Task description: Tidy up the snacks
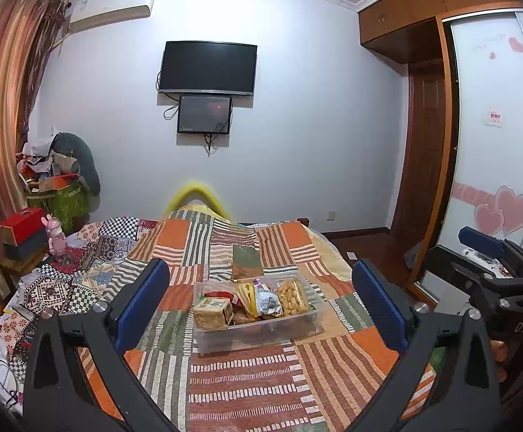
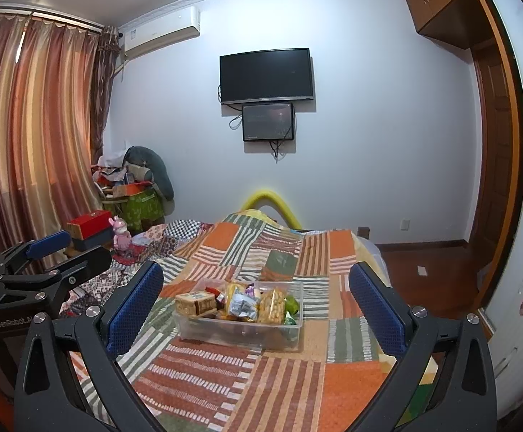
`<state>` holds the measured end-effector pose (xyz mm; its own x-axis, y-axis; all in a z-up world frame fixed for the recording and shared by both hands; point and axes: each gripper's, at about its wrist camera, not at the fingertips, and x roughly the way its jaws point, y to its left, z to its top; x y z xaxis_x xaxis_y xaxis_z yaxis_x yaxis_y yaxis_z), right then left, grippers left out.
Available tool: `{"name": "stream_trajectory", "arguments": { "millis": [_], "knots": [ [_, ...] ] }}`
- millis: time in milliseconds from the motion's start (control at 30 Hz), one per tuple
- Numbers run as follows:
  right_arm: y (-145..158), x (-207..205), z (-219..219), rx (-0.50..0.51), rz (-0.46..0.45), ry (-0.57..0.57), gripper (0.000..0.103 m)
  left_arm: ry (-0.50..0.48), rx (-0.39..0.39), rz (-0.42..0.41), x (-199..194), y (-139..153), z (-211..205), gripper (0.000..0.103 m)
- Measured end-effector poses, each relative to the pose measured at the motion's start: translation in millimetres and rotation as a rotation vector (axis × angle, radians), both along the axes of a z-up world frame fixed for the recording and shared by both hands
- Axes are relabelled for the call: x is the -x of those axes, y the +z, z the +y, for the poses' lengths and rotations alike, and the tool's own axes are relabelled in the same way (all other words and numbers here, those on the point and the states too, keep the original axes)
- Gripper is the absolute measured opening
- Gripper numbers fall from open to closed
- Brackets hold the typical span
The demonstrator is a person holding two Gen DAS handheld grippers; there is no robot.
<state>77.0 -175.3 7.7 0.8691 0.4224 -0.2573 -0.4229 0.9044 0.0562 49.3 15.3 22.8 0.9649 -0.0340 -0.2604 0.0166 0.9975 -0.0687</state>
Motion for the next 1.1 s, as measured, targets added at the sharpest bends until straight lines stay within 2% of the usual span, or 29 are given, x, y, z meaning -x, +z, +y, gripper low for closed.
{"name": "stream_trajectory", "arguments": {
  "millis": [600,1100],
  "knots": [
    [2.5,0.4,0.1,-0.010,-0.008,0.003,0.103,-0.001,-0.007,-0.004,-1.1,1.2,-5.1,0.103],
    [0.6,-3.3,-0.4,-0.007,0.002,0.007,0.103,-0.012,-0.005,0.022,-4.9,-4.9,-5.6,0.103]
  ]
}}
